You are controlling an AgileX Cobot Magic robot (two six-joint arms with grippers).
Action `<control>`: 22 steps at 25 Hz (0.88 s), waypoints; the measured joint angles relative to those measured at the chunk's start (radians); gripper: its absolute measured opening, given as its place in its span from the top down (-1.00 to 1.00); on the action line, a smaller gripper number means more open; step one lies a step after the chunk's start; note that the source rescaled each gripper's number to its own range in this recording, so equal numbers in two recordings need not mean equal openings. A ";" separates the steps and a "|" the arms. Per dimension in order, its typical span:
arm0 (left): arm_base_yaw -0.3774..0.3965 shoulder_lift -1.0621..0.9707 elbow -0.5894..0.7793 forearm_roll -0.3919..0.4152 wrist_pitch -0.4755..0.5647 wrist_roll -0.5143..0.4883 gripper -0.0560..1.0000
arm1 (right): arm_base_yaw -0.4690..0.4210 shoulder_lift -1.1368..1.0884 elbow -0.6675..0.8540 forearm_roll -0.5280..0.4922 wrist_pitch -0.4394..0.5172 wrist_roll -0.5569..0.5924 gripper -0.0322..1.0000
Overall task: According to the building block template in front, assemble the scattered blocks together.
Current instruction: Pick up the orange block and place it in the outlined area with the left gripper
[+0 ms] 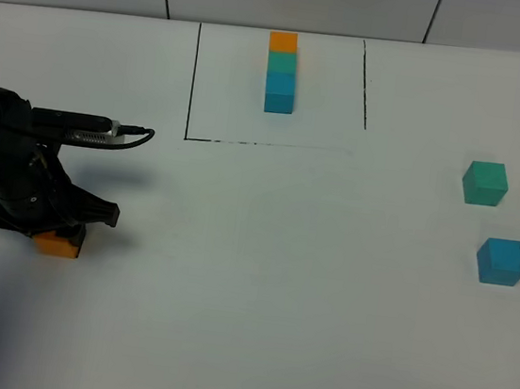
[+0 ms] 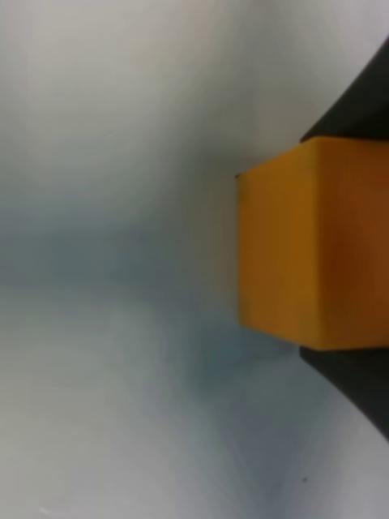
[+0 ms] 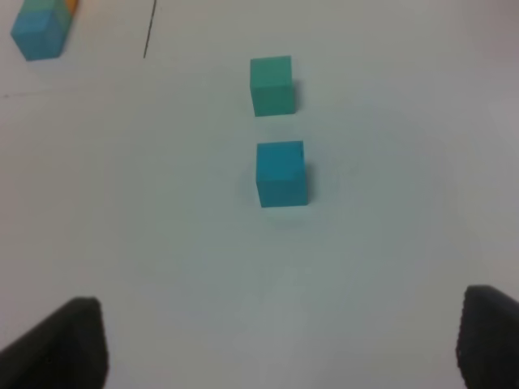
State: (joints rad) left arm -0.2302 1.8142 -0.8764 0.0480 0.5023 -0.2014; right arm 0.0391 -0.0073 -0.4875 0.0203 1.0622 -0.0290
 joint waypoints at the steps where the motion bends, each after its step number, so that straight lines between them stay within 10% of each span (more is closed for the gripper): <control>1: 0.000 0.000 0.000 0.000 0.000 0.000 0.89 | 0.000 0.000 0.000 0.000 0.000 0.000 -0.52; 22: -0.116 0.027 -0.449 -0.048 0.396 0.362 0.89 | 0.000 0.000 0.000 0.000 0.000 0.000 -0.52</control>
State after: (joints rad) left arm -0.3464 1.8417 -1.3251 0.0000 0.8983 0.1605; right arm 0.0391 -0.0073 -0.4875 0.0203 1.0622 -0.0290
